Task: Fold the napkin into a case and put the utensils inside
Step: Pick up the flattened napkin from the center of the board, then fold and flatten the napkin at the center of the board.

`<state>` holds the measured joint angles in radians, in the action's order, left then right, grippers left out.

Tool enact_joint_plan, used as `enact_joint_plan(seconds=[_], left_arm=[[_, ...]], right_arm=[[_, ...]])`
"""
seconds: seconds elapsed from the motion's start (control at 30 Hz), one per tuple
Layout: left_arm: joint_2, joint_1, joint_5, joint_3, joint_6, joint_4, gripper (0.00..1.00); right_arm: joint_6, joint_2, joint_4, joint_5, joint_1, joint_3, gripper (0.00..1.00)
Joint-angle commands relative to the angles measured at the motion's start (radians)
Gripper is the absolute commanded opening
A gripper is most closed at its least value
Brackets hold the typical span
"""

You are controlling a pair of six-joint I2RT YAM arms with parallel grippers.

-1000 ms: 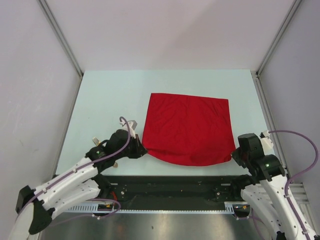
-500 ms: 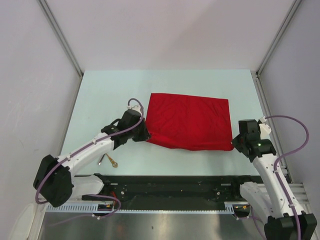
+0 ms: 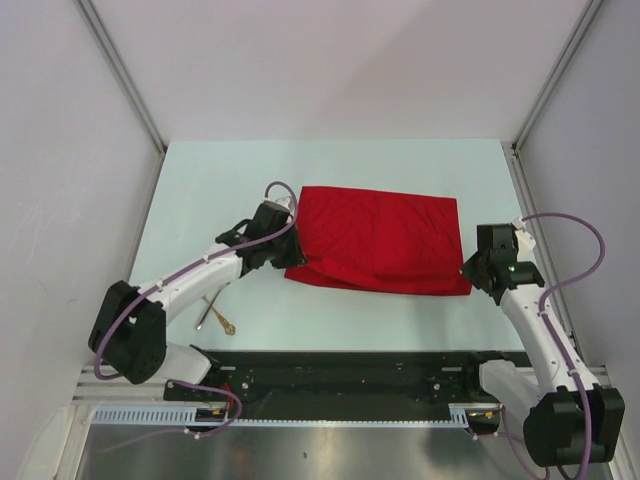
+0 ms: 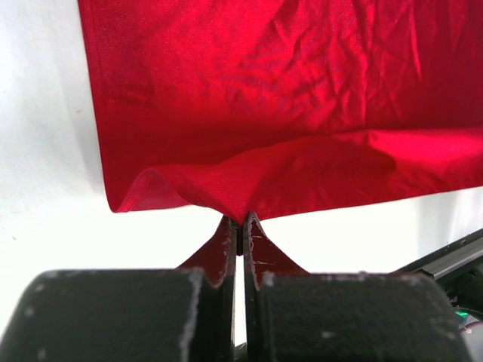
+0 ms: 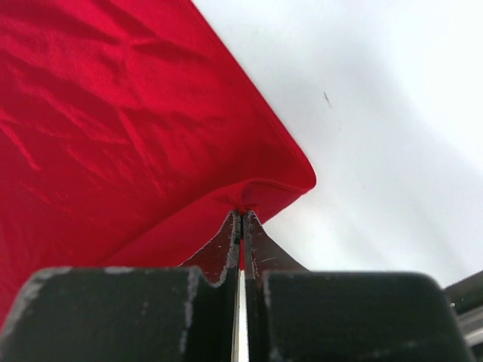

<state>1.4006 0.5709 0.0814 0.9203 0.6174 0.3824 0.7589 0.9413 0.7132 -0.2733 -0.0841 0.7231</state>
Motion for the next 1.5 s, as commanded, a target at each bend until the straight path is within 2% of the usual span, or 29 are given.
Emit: enact_joint_plan(seconds=[0.0,0.3,0.6,0.83,1.1,1.17,1.2,1.3,1.47], left_arm=[[-0.005,-0.014,-0.022,0.043,-0.01,-0.019,0.0],[0.027,-0.074,-0.065,0.116,-0.019,0.0,0.0],[0.038,-0.094,-0.022,0.137,-0.028,-0.003,0.0],[-0.136,-0.094,0.012,0.13,-0.076,-0.051,0.0],[-0.417,-0.094,0.011,0.275,-0.179,-0.057,0.0],[-0.474,-0.094,0.05,0.307,-0.205,-0.077,0.0],[-0.529,-0.094,0.064,0.311,-0.212,-0.103,0.0],[-0.648,-0.094,0.116,0.325,-0.242,-0.148,0.0],[-0.759,-0.092,0.191,0.364,-0.237,-0.131,0.0]], right_arm=[[-0.049,0.037,-0.075,0.025,0.033,0.055,0.0],[-0.09,0.135,-0.159,0.055,0.053,0.114,0.0],[-0.118,0.172,-0.17,0.1,0.066,0.145,0.0],[-0.196,0.065,-0.109,0.137,0.069,0.278,0.0],[-0.28,-0.157,0.012,0.209,0.069,0.519,0.0],[-0.32,-0.197,0.017,0.262,0.069,0.567,0.0],[-0.338,-0.222,0.017,0.339,0.07,0.605,0.0],[-0.383,-0.314,0.011,0.416,0.067,0.674,0.0],[-0.397,-0.421,0.026,0.5,0.069,0.766,0.0]])
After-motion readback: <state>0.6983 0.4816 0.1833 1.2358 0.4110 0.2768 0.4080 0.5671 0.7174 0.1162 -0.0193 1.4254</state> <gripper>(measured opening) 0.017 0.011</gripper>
